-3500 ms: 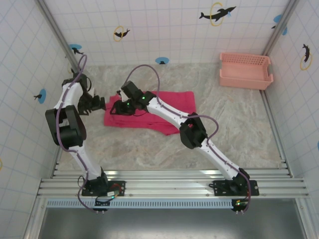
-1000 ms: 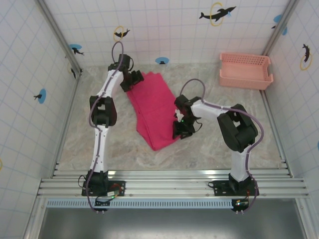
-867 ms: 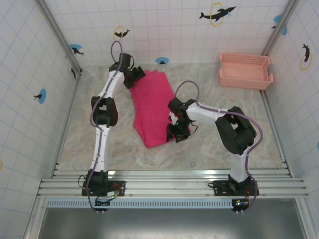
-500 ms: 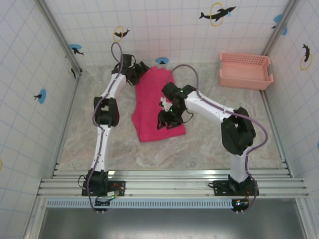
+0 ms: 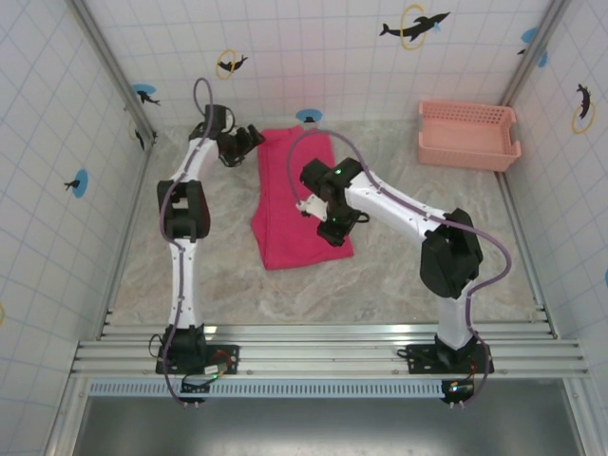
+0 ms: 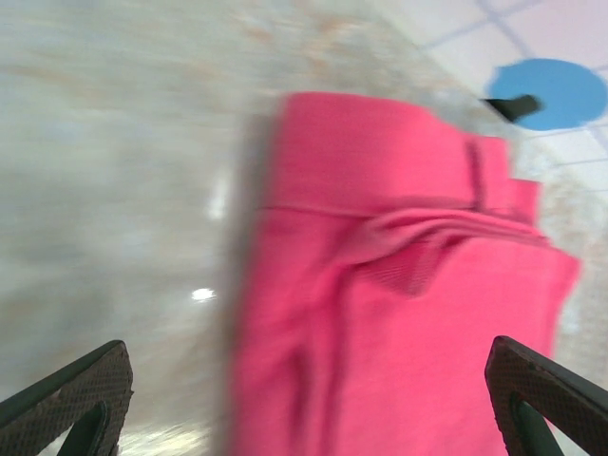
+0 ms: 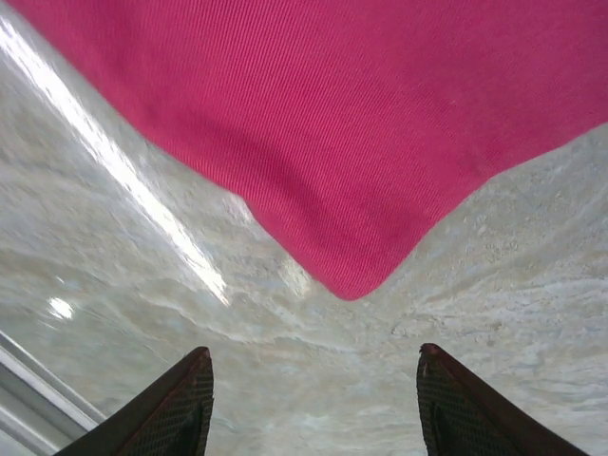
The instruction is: Roll up the long pants
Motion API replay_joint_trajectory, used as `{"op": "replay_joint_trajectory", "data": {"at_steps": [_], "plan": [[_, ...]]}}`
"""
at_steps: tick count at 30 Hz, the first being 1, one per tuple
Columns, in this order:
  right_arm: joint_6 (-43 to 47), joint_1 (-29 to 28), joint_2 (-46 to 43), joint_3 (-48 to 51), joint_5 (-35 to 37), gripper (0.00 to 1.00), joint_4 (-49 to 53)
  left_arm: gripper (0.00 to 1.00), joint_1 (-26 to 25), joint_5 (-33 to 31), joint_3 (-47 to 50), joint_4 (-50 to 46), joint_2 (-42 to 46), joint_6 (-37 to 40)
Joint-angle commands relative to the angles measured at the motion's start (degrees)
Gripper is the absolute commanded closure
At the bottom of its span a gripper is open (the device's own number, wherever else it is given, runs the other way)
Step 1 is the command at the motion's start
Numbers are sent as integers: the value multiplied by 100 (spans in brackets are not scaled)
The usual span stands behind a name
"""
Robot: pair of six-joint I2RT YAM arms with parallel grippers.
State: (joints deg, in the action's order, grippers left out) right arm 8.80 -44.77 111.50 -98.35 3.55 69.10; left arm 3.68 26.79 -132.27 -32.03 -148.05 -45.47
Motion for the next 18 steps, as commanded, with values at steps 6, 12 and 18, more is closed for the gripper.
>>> {"op": "replay_joint_trajectory", "data": {"at_steps": [6,12,18], "plan": [[1460,-534,-410,1584,567,41,-1661,2,321,-1355,1484,-919,2171,2112],[1728,-712,-501,2547,554,42,-2929,2,60,-2254,3356,-1033,3745,3076],[1730,-666,-770,3154,768,42,-3857,3,-114,-2611,4901,-1049,4941,3353]]}}
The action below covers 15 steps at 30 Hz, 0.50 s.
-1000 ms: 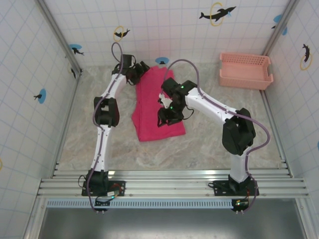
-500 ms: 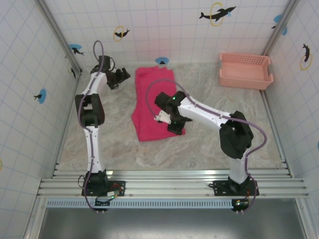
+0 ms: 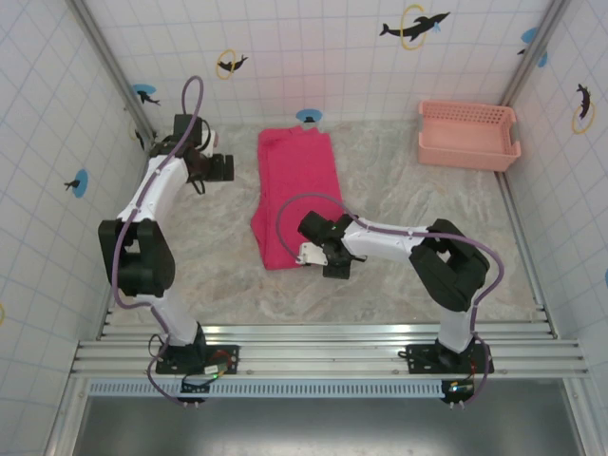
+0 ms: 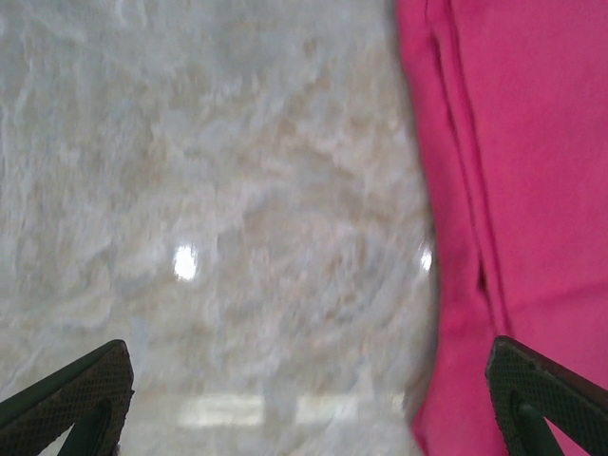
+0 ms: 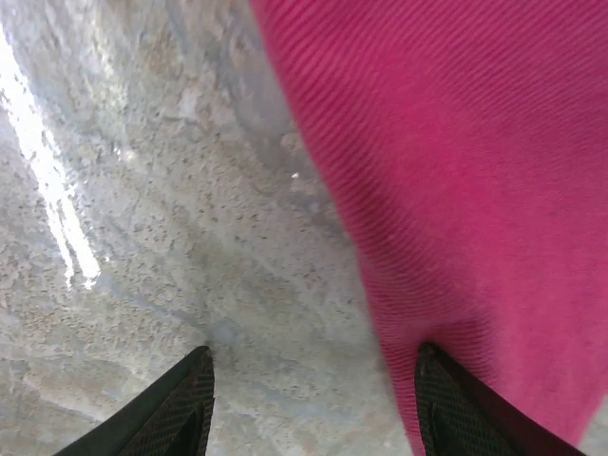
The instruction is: Roll up the long pants
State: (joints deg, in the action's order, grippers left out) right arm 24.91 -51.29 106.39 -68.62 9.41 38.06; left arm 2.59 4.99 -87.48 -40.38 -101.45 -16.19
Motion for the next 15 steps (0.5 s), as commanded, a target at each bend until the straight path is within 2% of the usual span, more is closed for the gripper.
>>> {"op": "replay_joint_trajectory", "data": {"at_steps": [1,6,9,15], "plan": [[144,-4,-259,230,170,42,-825,3,-69,-470,594,-224,414,452],[168,-95,-272,509,483,42,-1323,3,-452,-789,1239,-273,758,634],[178,-150,-298,507,702,44,-1325,2,-501,-749,1373,-343,756,618],[350,-410,-1010,658,1236,44,-890,2,-546,-793,1374,-425,769,662]]}}
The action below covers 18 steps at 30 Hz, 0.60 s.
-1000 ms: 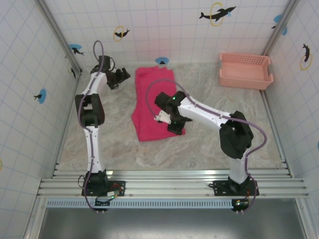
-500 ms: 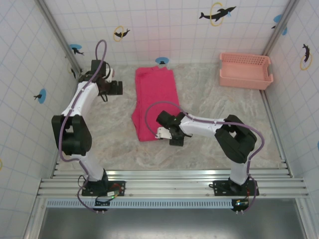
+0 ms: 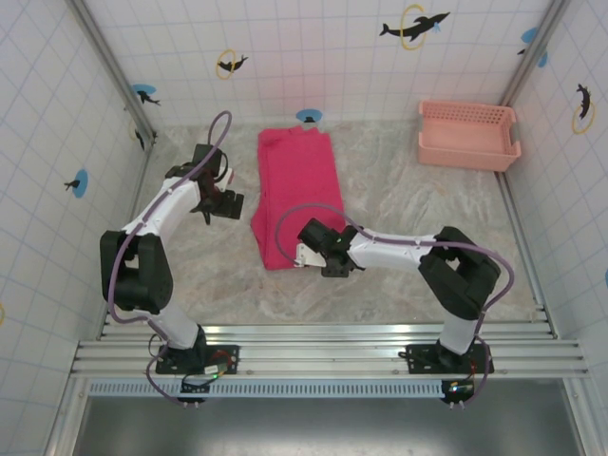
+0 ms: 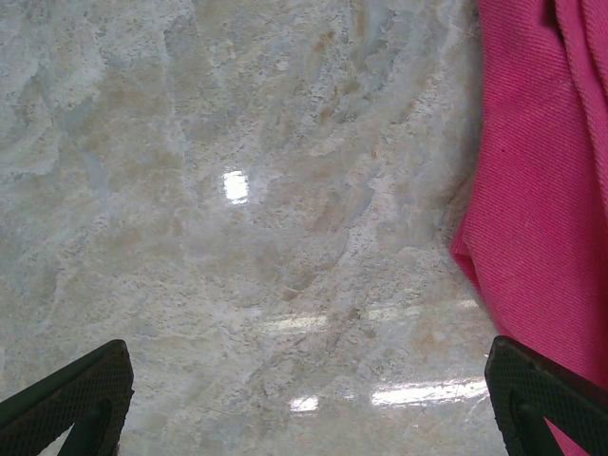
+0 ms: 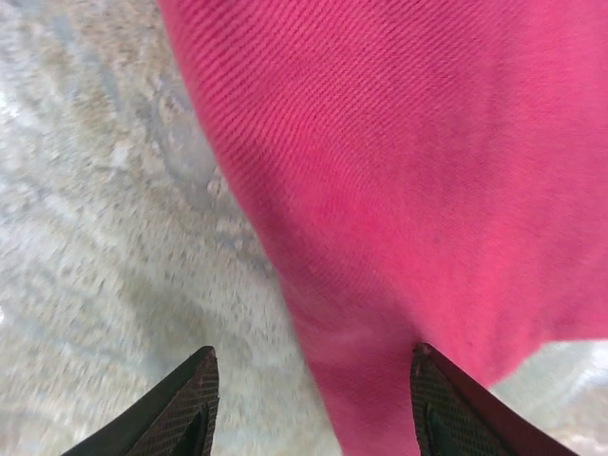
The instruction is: Roll up the long pants
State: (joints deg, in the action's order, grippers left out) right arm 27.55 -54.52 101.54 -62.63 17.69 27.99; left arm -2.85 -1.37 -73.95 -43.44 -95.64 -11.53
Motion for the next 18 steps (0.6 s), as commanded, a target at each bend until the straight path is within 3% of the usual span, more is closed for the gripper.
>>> {"op": "replay_joint_trajectory", "data": {"at_steps": [1,3,7,18], "plan": [[117,-121,-675,128,435,44,177,3,3,-196,15,-120,194,249],[78,-172,-932,205,627,44,300,3,0,-210,-11,-152,168,374],[251,-168,-1398,262,289,42,517,2,-14,-54,-181,-312,72,765],[435,196,-910,248,-359,42,428,3,-96,404,216,-27,167,926]]}}
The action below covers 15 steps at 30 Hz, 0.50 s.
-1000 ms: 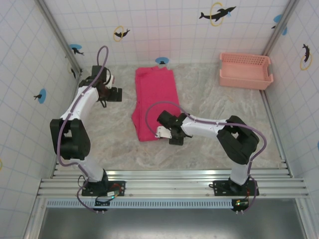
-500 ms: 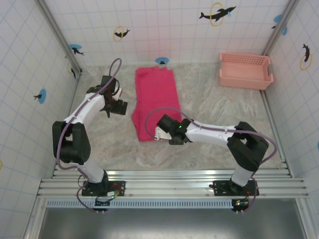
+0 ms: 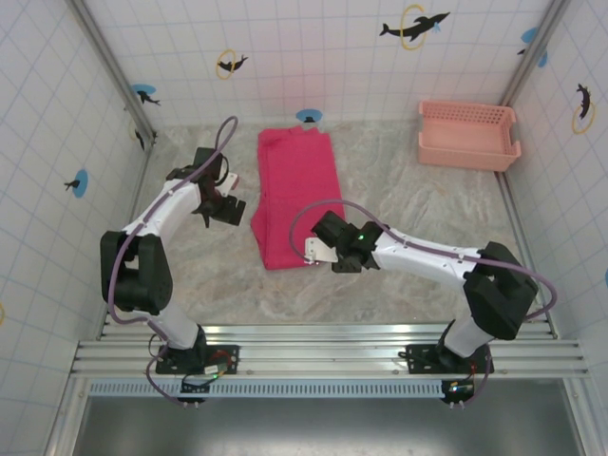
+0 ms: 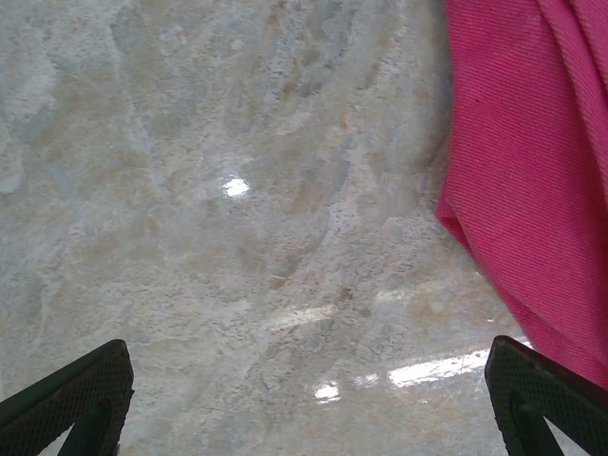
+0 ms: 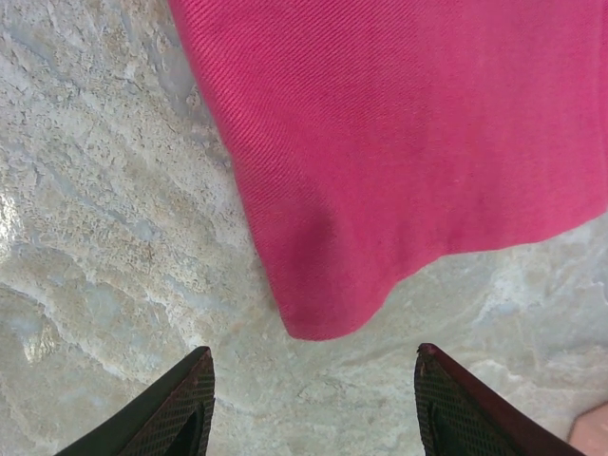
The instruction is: Roll up the long pants
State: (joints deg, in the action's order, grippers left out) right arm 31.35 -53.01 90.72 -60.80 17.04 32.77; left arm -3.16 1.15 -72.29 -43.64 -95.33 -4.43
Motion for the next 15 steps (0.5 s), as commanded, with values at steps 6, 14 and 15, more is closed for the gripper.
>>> {"op": "replay_joint_trajectory", "data": {"at_steps": [6,14,15], "plan": [[-65,-15,812,-288,-473,45,-163,2,-102,151,-172,-173,25,452],[-37,104,1386,-686,-532,46,-250,2,-102,280,-277,-289,-35,670],[-42,127,1449,-718,-574,46,-279,2,-100,285,-277,-310,-38,679]]}}
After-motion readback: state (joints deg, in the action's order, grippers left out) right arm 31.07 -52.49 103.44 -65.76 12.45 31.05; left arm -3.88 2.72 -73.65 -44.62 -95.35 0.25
